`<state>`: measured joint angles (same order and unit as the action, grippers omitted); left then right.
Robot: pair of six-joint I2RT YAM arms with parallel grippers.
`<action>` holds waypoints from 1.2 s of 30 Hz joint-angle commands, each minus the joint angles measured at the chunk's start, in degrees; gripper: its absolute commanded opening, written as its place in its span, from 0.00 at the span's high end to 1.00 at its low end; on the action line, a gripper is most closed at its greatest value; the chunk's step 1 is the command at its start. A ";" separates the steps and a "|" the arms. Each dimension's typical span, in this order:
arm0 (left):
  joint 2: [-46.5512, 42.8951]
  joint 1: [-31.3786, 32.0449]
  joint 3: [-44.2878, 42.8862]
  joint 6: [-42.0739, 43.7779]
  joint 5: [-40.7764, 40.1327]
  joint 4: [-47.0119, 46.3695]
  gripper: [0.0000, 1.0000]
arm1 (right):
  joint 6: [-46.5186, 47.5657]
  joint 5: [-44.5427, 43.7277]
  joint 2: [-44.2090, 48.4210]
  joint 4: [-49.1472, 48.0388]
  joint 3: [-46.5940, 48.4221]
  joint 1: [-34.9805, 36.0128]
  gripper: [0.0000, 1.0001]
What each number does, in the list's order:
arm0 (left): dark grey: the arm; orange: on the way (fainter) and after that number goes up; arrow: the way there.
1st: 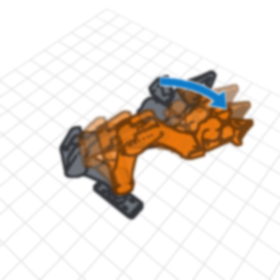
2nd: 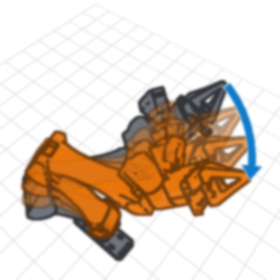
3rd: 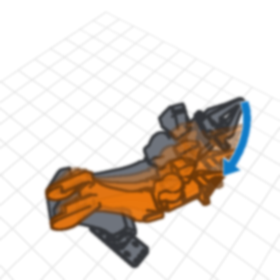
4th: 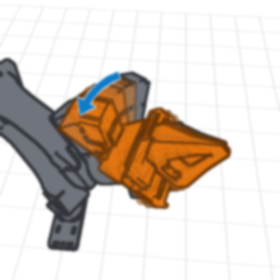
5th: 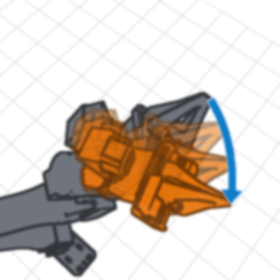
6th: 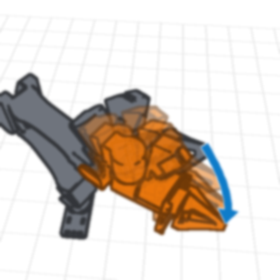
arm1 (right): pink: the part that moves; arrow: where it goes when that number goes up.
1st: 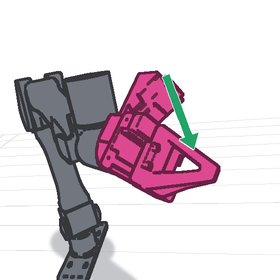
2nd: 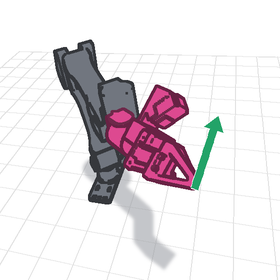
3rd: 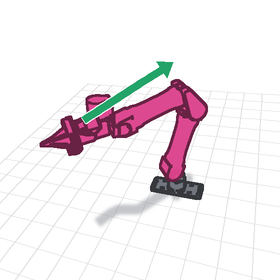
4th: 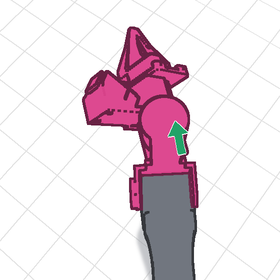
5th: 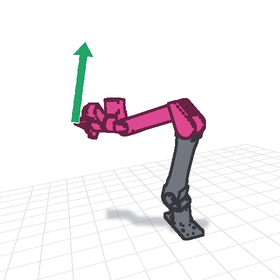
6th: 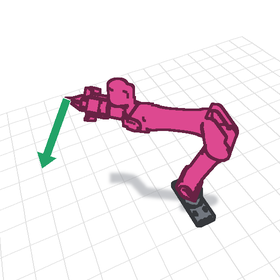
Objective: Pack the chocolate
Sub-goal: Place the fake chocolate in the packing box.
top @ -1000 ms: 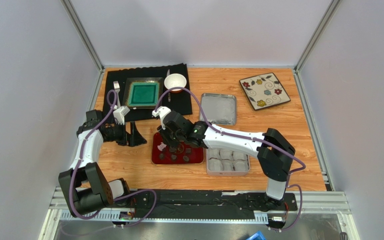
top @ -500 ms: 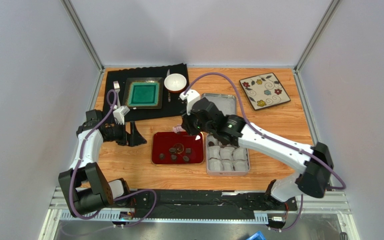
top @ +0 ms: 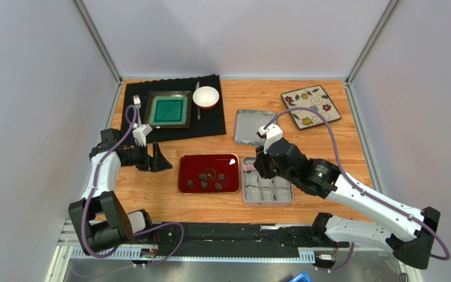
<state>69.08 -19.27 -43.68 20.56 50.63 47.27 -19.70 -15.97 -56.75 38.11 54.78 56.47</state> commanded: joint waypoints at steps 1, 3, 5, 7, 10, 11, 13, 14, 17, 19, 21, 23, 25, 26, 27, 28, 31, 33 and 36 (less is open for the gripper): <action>-1.23 -0.33 -2.55 1.50 0.87 0.55 0.03 | -2.88 -2.49 3.58 0.91 -1.17 -0.13 0.96; -1.31 -0.33 -2.64 1.50 0.96 0.63 0.03 | -3.06 -2.67 3.75 1.44 -1.79 -0.13 0.96; -1.23 -0.33 -2.55 1.50 1.14 0.72 0.03 | -3.32 -2.75 3.58 1.71 -2.22 -0.13 0.96; -1.32 -0.33 -2.64 1.59 1.14 0.81 0.03 | -3.59 -2.58 3.40 1.71 -3.01 -0.13 0.95; -1.40 -0.25 -2.72 1.77 0.96 0.99 0.03 | -3.85 -2.67 3.14 1.27 -4.07 -0.13 0.95; -1.40 -0.24 -2.73 1.85 0.96 0.90 0.03 | -4.11 -2.67 2.96 1.18 -4.33 -0.13 0.95; -1.49 -0.24 -2.72 1.94 1.05 1.07 0.03 | -4.29 -2.40 2.79 0.74 -4.95 -0.13 0.95; -1.40 -0.33 -2.81 2.03 1.14 0.99 0.03 | -4.46 -2.32 2.79 0.48 -5.21 -0.13 0.94; -1.32 -0.25 -2.99 1.86 1.22 1.16 0.03 | -4.64 -2.14 2.35 -0.31 -5.48 -0.22 0.92; -1.32 -0.33 -3.08 1.86 1.14 1.16 0.03 | -4.64 -2.05 1.82 -0.67 -5.74 -0.22 0.91; -1.32 -0.33 -3.16 1.94 1.14 1.25 0.03 | -4.55 -1.88 1.47 -1.19 -5.74 -0.22 0.89; -1.40 -0.24 -3.16 2.03 1.05 1.25 0.03 | -4.55 -1.79 0.94 -1.72 -5.74 -0.22 0.87; -1.40 -0.33 -3.16 2.03 1.14 1.34 0.03 | -4.55 -1.61 0.68 -2.07 -5.65 -0.22 0.83; -1.40 -0.25 -3.16 2.03 0.87 1.42 0.03 | -4.55 -1.61 0.50 -2.16 -5.65 -0.22 0.82; -1.40 -0.24 -3.25 2.12 0.96 1.43 0.03 | -4.47 -1.70 0.33 -2.07 -5.57 -0.22 0.82; -1.40 -0.33 -3.34 2.12 0.96 1.43 0.03 | -4.47 -1.61 0.33 -2.16 -5.65 -0.22 0.81; -1.32 -0.33 -3.43 2.03 1.05 1.43 0.03 | -4.47 -1.61 0.24 -2.25 -5.39 -0.30 0.78; -1.32 -0.33 -3.69 2.03 1.05 1.51 0.03 | -4.38 -1.70 0.24 -2.34 -5.39 -0.31 0.75; -1.23 -0.24 -3.69 2.03 1.14 1.60 0.03 | -4.29 -1.61 0.24 -2.34 -5.21 -0.31 0.71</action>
<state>69.06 -19.27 -45.01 20.97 50.68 48.60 -23.64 -17.34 -56.88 38.76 48.69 56.42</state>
